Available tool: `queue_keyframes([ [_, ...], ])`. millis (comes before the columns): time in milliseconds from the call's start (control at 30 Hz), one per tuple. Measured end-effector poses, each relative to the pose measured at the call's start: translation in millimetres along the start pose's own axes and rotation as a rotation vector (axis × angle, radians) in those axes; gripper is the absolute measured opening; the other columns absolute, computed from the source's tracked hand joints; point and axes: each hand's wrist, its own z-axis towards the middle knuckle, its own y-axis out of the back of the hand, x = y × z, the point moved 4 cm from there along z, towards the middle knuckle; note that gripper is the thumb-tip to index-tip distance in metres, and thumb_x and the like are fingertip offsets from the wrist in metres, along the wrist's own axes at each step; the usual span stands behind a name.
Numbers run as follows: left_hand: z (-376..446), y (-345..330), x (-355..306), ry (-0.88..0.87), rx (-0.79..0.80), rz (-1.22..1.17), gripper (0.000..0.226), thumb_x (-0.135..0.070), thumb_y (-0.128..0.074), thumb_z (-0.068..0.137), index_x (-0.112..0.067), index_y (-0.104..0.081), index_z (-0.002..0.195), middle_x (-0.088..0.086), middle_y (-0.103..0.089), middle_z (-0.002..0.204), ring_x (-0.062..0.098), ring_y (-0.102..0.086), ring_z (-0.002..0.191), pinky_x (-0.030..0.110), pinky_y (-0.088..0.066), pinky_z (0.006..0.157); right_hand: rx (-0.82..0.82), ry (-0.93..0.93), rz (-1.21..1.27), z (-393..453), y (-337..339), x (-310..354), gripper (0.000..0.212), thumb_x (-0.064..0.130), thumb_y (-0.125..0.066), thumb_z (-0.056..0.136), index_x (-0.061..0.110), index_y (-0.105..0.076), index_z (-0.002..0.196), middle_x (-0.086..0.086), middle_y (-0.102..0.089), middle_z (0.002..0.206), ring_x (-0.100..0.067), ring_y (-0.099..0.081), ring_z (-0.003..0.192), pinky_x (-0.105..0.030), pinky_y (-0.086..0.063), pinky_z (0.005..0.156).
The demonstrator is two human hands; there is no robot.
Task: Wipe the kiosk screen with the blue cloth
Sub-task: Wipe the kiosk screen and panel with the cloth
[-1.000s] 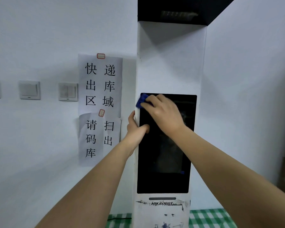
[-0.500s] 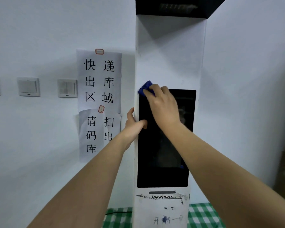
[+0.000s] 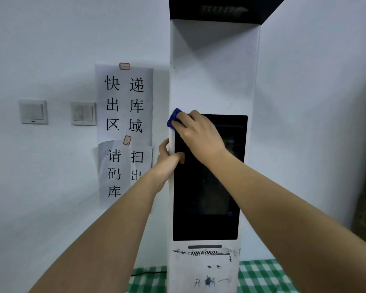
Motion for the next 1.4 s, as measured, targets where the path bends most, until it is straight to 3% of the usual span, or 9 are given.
queue_keyframes([
  [167,-4,0,1,0.005,0.003,-0.013,0.082,-0.008,-0.047,0.082,-0.036,-0.007,0.148,0.008,-0.038,0.145,0.024,-0.044,0.125,0.031,-0.039,0.104,-0.065,-0.235,0.045,-9,6,-26,0.040,-0.011,-0.069,0.061,0.002,-0.069,0.099,-0.015,-0.064,0.098,-0.033,-0.056,0.071,-0.036,-0.047,0.054],
  [267,-6,-3,-1,0.005,0.009,-0.009,0.078,-0.006,-0.045,0.087,-0.030,-0.006,0.150,0.000,-0.048,0.123,0.013,-0.049,0.099,0.016,-0.038,0.069,0.020,-0.069,0.012,-17,-7,0,0.034,-0.005,-0.066,0.066,0.004,-0.067,0.099,-0.012,-0.062,0.096,-0.030,-0.054,0.071,-0.037,-0.047,0.056],
  [333,-6,-4,-1,0.010,0.007,-0.012,0.077,-0.006,-0.045,0.087,-0.030,-0.007,0.149,0.002,-0.050,0.113,0.009,-0.051,0.086,0.018,-0.037,0.063,0.066,0.075,-0.029,-21,-7,3,0.032,-0.002,-0.059,0.070,0.005,-0.067,0.100,-0.010,-0.062,0.095,-0.028,-0.054,0.072,-0.038,-0.047,0.057],
  [533,-13,-2,-3,0.014,0.025,-0.016,0.087,-0.009,-0.047,0.078,-0.038,-0.007,0.149,0.008,-0.034,0.148,0.025,-0.041,0.129,0.036,-0.036,0.108,-0.096,-0.250,0.103,-22,-2,-15,0.046,-0.013,-0.069,0.061,0.001,-0.068,0.105,-0.015,-0.064,0.101,-0.034,-0.055,0.072,-0.037,-0.049,0.054],
  [733,-14,-2,-5,0.018,0.027,-0.009,0.085,-0.011,-0.048,0.080,-0.035,-0.005,0.149,0.004,-0.036,0.144,0.019,-0.042,0.120,0.028,-0.034,0.092,0.020,0.066,-0.011,-30,-5,-4,0.038,-0.003,-0.051,0.071,0.003,-0.067,0.106,-0.012,-0.063,0.095,-0.030,-0.055,0.072,-0.038,-0.049,0.059],
  [933,-16,-3,-5,0.025,0.038,-0.007,0.094,-0.015,-0.050,0.068,-0.040,-0.008,0.148,0.006,-0.029,0.151,0.025,-0.037,0.133,0.038,-0.034,0.110,-0.055,-0.205,0.024,-34,1,-19,0.049,-0.012,-0.071,0.057,0.001,-0.068,0.104,-0.014,-0.064,0.101,-0.031,-0.056,0.073,-0.037,-0.049,0.057],
  [1067,-14,-3,-6,0.007,0.024,0.001,0.078,-0.007,-0.045,0.084,-0.032,-0.010,0.149,-0.002,-0.049,0.120,0.012,-0.049,0.102,0.020,-0.038,0.077,0.024,0.029,-0.006,-37,-5,-4,0.045,-0.008,-0.067,0.063,0.000,-0.066,0.107,-0.013,-0.063,0.097,-0.030,-0.055,0.073,-0.038,-0.050,0.059],
  [1233,-18,-3,-11,0.004,0.067,0.026,0.092,-0.022,-0.052,0.067,-0.038,-0.012,0.148,0.003,-0.033,0.150,0.025,-0.037,0.133,0.042,-0.030,0.113,0.010,0.005,-0.039,-34,3,-32,0.036,-0.007,-0.059,0.070,0.003,-0.068,0.103,-0.012,-0.064,0.097,-0.032,-0.056,0.072,-0.037,-0.047,0.056],
  [1400,-15,2,-19,-0.032,-0.072,0.033,0.082,-0.013,-0.049,0.085,-0.029,-0.005,0.152,0.005,-0.018,0.157,0.023,-0.026,0.141,0.033,-0.028,0.104,0.002,-0.108,0.026,-39,-2,-10,0.042,-0.008,-0.068,0.063,0.003,-0.067,0.103,-0.012,-0.063,0.099,-0.030,-0.054,0.071,-0.035,-0.045,0.054],
])
